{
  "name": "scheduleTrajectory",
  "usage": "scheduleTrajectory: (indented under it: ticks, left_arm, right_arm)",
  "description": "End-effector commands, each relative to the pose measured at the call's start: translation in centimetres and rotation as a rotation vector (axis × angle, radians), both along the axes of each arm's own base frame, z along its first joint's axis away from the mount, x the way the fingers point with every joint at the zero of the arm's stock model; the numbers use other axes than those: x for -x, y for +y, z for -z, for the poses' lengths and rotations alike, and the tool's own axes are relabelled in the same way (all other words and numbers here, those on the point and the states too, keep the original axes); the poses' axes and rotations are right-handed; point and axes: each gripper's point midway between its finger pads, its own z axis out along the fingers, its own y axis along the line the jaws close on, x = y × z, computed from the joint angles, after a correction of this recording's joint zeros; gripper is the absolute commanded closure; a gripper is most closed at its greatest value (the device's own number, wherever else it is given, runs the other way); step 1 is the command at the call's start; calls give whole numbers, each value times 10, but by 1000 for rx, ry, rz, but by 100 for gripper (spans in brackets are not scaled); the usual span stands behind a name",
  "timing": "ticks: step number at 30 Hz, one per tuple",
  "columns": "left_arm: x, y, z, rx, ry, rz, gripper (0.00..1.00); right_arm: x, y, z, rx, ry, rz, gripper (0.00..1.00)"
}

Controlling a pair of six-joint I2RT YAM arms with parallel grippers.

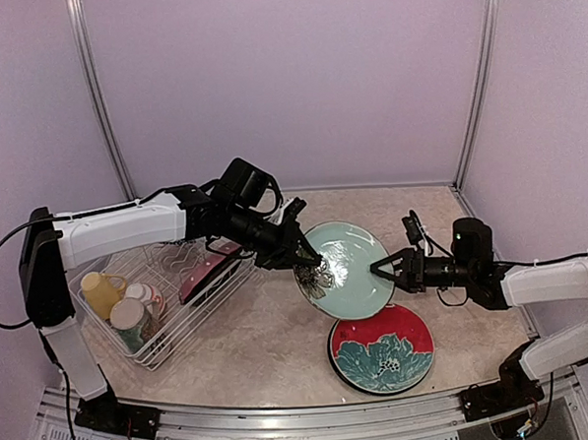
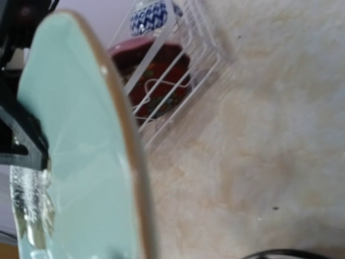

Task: Unload the mixed dishes from the dish rack
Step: Pass from the left arm to the right

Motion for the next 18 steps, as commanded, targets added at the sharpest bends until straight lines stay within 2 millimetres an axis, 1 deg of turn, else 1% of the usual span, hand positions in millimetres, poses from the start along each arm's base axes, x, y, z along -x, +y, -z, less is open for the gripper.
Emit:
scheduleTrajectory:
  ticks: [1, 5, 9, 10, 11, 12, 14, 16, 18]
  left_arm:
    - [-1, -23, -44, 141, -89, 67, 100]
    - [-1, -22, -37, 120, -85, 70, 100]
    - [-1, -19, -35, 101, -89, 73, 100]
    - [-1, -18, -35, 96, -93, 72, 99]
    - [-1, -17, -35, 93, -95, 71, 96]
    - [-2, -16, -35, 88, -97, 68, 93]
    - [-3, -14, -36, 86, -103, 64, 83]
    - [-6, -10, -36, 78, -113, 48, 72]
    - [-10, -5, -34, 63, -124, 28, 59]
  right_arm:
    - [5, 13, -10, -67, -17, -44, 45]
    - [5, 14, -12, -73, -21, -43, 64]
    - [3, 14, -17, -77, -31, -43, 90]
    - [3, 15, -17, -75, -31, -44, 97]
    - [2, 15, -16, -73, -31, -43, 100]
    - [2, 15, -16, -71, -28, -45, 100]
    - [1, 15, -16, -70, -27, -45, 100]
    - [1, 15, -16, -68, -30, -44, 100]
    - [0, 15, -18, -63, -35, -42, 100]
